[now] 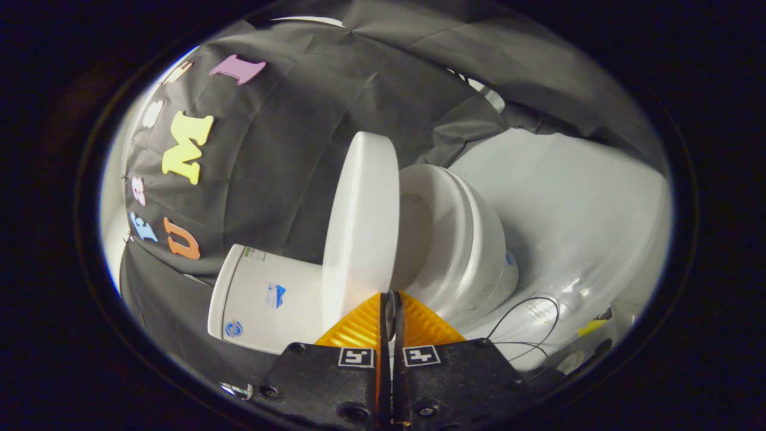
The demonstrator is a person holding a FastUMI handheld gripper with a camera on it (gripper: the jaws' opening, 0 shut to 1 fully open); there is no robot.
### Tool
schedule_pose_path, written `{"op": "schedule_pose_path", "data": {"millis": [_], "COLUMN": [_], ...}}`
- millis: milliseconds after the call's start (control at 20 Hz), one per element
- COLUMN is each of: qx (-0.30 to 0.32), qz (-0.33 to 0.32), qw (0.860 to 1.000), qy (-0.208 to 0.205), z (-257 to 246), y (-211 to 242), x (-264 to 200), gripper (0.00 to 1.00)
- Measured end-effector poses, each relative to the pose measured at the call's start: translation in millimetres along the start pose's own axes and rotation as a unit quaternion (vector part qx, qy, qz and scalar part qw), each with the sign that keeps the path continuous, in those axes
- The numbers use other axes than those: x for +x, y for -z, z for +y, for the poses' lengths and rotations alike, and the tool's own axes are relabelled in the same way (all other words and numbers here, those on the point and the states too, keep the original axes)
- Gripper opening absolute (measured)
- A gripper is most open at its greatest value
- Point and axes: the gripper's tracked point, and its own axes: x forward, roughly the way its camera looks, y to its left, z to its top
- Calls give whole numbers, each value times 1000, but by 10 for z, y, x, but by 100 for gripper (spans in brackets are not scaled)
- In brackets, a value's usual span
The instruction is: Open the toilet lid.
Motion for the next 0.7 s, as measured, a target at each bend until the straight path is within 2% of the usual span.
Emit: {"op": "schedule_pose_path", "data": {"millis": [300, 700], "qx": [-14, -62], "qz": [-12, -31], "qw": [1000, 998], "qy": [-4, -3], "z": [223, 615], "y": [-32, -49], "x": [-81, -200], "gripper": [5, 5]}}
